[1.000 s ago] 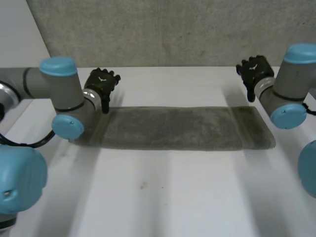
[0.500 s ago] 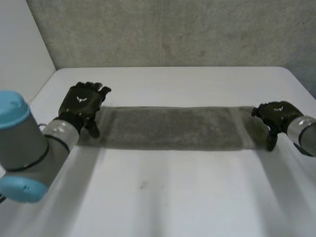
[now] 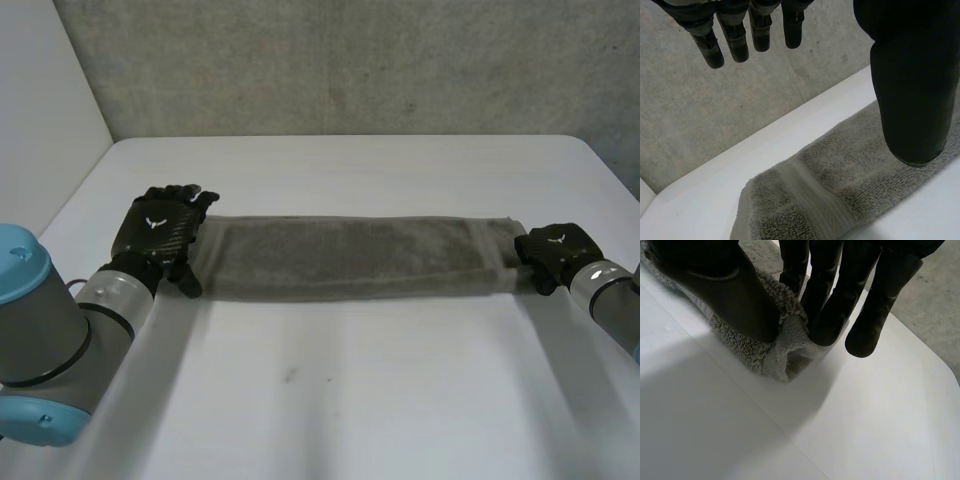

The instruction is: Fold the towel.

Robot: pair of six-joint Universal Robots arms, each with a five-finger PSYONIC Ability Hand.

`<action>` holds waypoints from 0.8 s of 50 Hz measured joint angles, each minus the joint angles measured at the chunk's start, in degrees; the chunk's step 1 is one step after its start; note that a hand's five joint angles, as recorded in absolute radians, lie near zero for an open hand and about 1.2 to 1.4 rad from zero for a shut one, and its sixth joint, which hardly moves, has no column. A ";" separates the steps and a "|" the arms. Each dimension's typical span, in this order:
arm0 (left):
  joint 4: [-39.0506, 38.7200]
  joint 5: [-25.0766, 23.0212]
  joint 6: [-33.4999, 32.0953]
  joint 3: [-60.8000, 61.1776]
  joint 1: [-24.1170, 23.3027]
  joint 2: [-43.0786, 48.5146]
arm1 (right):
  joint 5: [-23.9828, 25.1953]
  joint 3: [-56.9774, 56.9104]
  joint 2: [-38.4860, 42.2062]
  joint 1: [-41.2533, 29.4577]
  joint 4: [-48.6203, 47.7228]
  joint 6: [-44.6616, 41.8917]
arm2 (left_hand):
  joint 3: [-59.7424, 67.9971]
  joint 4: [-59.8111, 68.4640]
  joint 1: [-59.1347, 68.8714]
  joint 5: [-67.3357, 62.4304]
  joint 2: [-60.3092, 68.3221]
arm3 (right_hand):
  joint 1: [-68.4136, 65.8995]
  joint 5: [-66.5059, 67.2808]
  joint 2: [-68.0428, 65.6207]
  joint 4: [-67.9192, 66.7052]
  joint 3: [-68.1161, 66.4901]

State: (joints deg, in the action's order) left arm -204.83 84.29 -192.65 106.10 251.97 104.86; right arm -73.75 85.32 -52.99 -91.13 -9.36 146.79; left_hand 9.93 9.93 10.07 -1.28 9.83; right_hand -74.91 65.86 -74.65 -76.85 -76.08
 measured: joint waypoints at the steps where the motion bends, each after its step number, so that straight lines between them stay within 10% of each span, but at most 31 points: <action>1: 0.01 0.00 0.00 0.01 -0.01 0.00 | -0.06 -0.14 0.10 0.12 0.00 -0.01 | 0.00 0.00 0.00 0.00 0.00 | 0.00 0.00 0.00 0.00 0.00; 21: -0.30 0.02 -0.01 1.33 1.08 -1.53 | -6.56 -10.22 -3.97 11.92 7.01 -12.39 | 0.00 -0.05 0.00 0.00 -0.02 | -0.11 0.22 0.01 0.00 0.00; 40: -0.56 0.32 0.43 2.03 3.43 -4.44 | -7.27 -30.92 6.37 -34.66 7.73 -5.62 | -0.17 -0.32 -0.27 0.00 -0.27 | -0.30 0.23 0.01 0.00 -0.60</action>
State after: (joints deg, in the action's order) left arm -205.40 84.60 -192.22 108.13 255.41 100.42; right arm -81.02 54.41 -46.62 -125.80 -1.63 141.17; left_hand 9.76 9.61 9.80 -1.27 9.55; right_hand -75.21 66.08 -74.64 -76.85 -76.68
